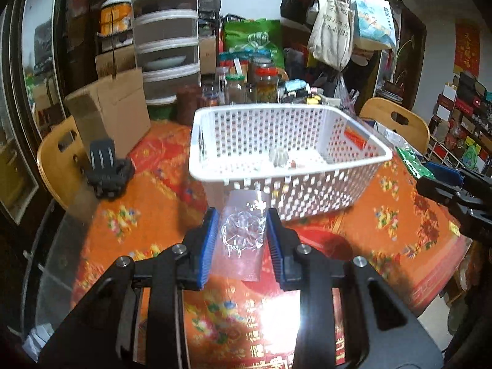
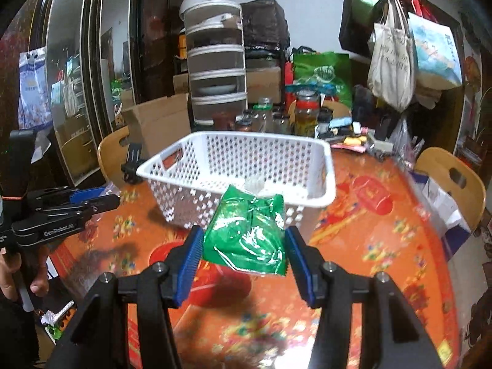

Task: Organize soft objects
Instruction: 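Lower both items into the basket and open both tools to release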

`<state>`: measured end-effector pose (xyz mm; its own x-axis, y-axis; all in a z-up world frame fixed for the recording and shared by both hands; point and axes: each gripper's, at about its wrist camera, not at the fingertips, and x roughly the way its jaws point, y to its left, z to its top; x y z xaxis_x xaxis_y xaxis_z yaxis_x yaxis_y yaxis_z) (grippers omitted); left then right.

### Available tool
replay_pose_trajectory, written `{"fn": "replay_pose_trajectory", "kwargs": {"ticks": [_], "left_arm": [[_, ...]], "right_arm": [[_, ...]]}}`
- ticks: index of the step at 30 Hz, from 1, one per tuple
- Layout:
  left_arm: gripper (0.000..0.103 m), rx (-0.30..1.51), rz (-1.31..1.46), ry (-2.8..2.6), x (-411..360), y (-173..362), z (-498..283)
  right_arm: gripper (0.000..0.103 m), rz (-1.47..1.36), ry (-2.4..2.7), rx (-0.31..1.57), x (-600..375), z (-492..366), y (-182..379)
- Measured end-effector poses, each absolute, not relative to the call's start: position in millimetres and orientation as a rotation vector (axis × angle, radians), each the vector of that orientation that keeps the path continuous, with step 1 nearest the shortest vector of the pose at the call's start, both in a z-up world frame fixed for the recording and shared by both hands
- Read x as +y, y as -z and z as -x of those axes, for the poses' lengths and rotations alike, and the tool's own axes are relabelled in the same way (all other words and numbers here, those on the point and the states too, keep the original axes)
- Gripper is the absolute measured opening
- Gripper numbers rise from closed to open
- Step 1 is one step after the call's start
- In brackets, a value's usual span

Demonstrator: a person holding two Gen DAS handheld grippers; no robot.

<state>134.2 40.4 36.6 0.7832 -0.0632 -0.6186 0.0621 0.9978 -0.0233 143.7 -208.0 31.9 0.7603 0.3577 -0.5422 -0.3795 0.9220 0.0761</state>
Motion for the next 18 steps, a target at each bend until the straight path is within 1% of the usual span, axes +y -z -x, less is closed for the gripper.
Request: {"fn": "replay_pose_trajectory", "kwargs": {"ticks": [11,14,18], "left_arm": [[0.029,0.647,0.004,0.087,29,-110,-198],[0.029,0.655,0.003,0.086,27,-122,-220],[0.029,0.684,0.002,0.088,19,-125,-251]], "right_arm": [[0.054,0.072,-0.367,0.576,-208,-203,-75],[0.054,0.079,-0.367,0.588,-204,-220,-84],[0.054,0.094,-0.382,0.599,-195,-243,-90]]}}
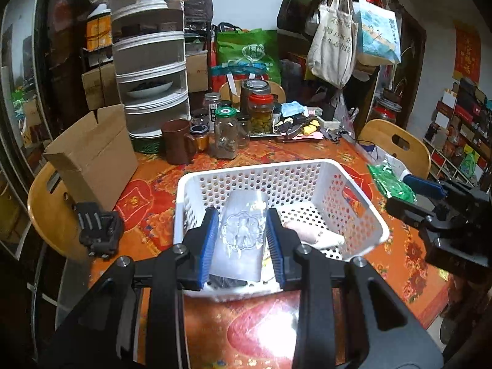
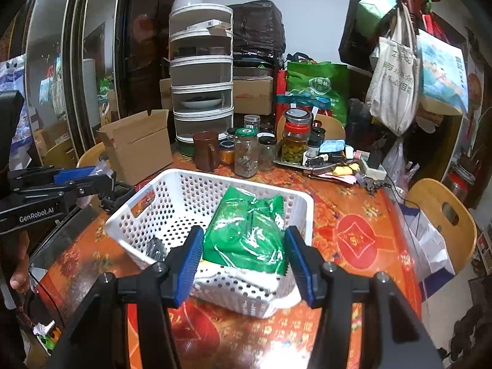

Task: Organize soft objects
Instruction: 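Lower both items into the basket and open both tools to release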

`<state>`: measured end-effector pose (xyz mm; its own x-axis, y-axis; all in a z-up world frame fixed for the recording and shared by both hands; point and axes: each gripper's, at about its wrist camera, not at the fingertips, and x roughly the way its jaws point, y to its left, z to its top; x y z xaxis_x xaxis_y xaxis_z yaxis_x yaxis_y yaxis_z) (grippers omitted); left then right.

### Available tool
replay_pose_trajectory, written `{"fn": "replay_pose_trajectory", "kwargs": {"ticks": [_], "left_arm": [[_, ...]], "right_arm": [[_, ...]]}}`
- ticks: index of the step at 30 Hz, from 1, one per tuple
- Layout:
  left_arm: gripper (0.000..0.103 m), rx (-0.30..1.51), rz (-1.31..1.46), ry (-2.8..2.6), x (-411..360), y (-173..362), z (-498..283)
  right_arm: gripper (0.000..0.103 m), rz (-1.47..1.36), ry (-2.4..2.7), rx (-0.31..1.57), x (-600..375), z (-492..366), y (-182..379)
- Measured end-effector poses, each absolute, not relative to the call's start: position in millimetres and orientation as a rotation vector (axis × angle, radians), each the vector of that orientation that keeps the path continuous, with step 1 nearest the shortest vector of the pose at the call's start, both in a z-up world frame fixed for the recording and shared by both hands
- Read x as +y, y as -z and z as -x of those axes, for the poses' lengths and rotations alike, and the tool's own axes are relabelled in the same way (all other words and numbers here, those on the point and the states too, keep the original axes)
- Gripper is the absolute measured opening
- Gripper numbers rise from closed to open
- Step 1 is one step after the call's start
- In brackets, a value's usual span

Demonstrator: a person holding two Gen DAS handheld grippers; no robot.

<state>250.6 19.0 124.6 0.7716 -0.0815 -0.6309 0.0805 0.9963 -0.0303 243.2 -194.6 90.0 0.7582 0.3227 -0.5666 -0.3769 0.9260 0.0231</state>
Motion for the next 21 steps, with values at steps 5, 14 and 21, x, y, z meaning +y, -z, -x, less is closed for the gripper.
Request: {"fn": "replay_pose_trajectory", "kwargs": {"ticks": [5,14,21], "left_arm": [[0.029,0.787,0.041,0.094,13,-96,-299],[0.029,0.922,0.041,0.052,12,-29,-348],[0.029,0.97,0.052,0.042,14,3,-369]], "right_arm": [[0.054,0.108,-0.39,0.669,-180,-280,-73],[0.054,0.161,-0.357,0.823,-160,-328,-6],[0.054,0.189,-0.348,0.871,-152,-338,15]]}}
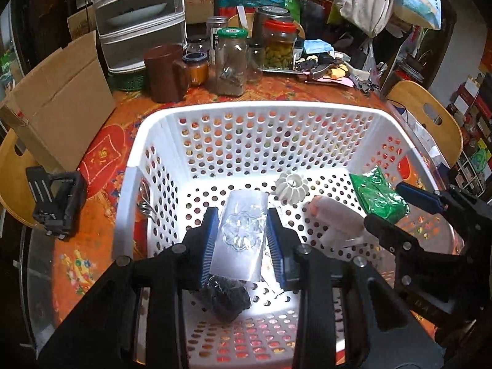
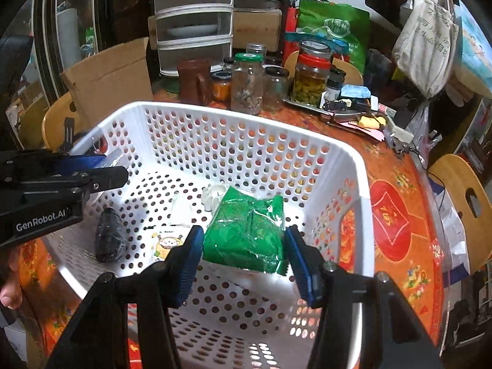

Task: Organize soft objects
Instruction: 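Lower both items into the basket and open both tools to release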

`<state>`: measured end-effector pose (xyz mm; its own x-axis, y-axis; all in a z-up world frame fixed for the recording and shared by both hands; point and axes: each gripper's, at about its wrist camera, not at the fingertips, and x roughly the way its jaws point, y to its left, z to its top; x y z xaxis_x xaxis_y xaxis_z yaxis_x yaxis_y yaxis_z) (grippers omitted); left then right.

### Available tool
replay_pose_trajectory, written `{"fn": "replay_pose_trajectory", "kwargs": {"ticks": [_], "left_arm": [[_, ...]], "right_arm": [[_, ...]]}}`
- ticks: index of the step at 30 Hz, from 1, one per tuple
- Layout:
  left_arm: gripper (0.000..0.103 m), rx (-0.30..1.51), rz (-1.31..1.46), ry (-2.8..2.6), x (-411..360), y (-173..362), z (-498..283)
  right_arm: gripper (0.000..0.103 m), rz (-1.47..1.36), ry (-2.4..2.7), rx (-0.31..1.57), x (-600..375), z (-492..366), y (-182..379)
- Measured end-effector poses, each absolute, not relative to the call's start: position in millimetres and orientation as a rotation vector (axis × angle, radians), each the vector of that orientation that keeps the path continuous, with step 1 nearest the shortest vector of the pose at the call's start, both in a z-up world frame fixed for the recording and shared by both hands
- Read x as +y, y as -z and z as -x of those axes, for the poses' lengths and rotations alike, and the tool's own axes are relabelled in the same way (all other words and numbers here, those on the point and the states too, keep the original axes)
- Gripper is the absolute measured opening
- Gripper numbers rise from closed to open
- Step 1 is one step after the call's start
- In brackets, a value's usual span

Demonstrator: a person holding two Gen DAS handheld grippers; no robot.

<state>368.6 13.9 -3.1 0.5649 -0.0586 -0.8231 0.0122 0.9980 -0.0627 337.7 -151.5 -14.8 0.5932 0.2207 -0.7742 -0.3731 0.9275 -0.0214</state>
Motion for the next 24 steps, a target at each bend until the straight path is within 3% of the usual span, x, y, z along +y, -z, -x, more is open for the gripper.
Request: {"fn": "replay_pose_trajectory", "kwargs": {"ticks": [5,6,9,10,12,14,18,24], "left_arm": [[0.03,0.971,0.054,0.031,17,13,-373],[0.036,0.968,0.053,0.033,18,13,-372],[0.074,0.947,0.047,0.029,18,10,-368],[0.081,0.931,0.045,0.033,17,6,-365],[0.083,0.9,0.034,0.04,16,-1,-359],[0.085,0.887,0.023,0.041,15,-7,-354],[0.101,0.851,-0.004,0.049,17,-22,-335],[0.103,0.787,-0.051,0.058,25,-54,-283]], "right_arm": [[0.055,0.178,-0.343,0.87,-152,-338,17],[0.055,0.176,-0.342,0.866,-153,-338,16],[0.06,0.159,-0.349,0.85,-156,-336,13],[0.063,0.147,-0.356,0.841,-158,-335,11],[0.078,0.139,-0.362,0.817,-161,-331,6],[0.083,0.133,-0.359,0.799,-165,-326,0],[0.096,0.152,-0.353,0.759,-173,-309,-13],[0.1,0.152,-0.337,0.679,-189,-262,-37]]}}
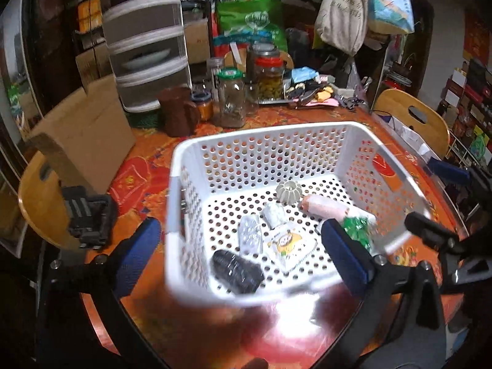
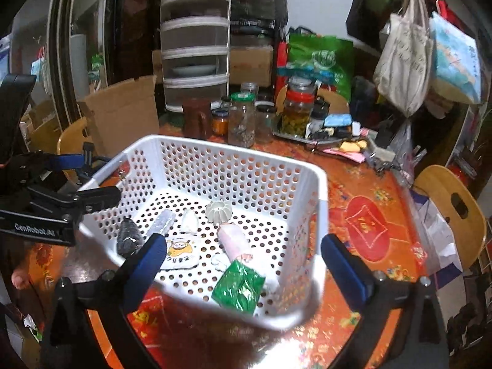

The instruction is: Organize soft objects

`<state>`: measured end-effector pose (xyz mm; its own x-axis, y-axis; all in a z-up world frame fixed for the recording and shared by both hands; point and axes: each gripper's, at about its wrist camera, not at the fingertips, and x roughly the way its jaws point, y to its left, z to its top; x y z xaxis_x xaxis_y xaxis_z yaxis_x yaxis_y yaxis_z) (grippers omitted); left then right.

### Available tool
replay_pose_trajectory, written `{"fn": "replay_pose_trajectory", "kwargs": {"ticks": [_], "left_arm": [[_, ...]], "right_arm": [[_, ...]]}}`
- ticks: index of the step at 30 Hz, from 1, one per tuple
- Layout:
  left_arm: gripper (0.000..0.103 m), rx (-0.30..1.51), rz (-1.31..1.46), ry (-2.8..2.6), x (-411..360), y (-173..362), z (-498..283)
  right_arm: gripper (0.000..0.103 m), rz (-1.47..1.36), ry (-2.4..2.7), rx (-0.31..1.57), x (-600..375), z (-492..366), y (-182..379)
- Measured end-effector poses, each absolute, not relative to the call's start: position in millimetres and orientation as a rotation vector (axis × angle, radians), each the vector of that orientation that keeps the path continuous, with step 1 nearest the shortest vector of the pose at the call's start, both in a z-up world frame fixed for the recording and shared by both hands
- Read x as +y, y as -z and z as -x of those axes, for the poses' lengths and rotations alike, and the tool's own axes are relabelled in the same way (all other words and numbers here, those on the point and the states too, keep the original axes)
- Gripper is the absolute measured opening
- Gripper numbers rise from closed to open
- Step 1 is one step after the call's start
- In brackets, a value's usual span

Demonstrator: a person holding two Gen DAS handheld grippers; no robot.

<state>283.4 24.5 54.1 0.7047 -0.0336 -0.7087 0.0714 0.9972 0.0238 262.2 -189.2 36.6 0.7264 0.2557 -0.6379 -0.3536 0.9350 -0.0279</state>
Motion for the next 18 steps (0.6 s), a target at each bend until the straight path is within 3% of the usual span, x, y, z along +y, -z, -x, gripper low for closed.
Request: {"fn": "replay_pose_trajectory", "kwargs": {"ticks": [8,18], "left_arm": [[0.103,0.727,-0.11,0.009,48,-101,-178],[0.103,0.64,0.007,0.015,48,-94,-46]], "right_arm": [[0.1,0.192,-0.319,0.576,-205,-167,-73],[0.101,0.14,-0.339,0.484,-210,-48,-78]]}}
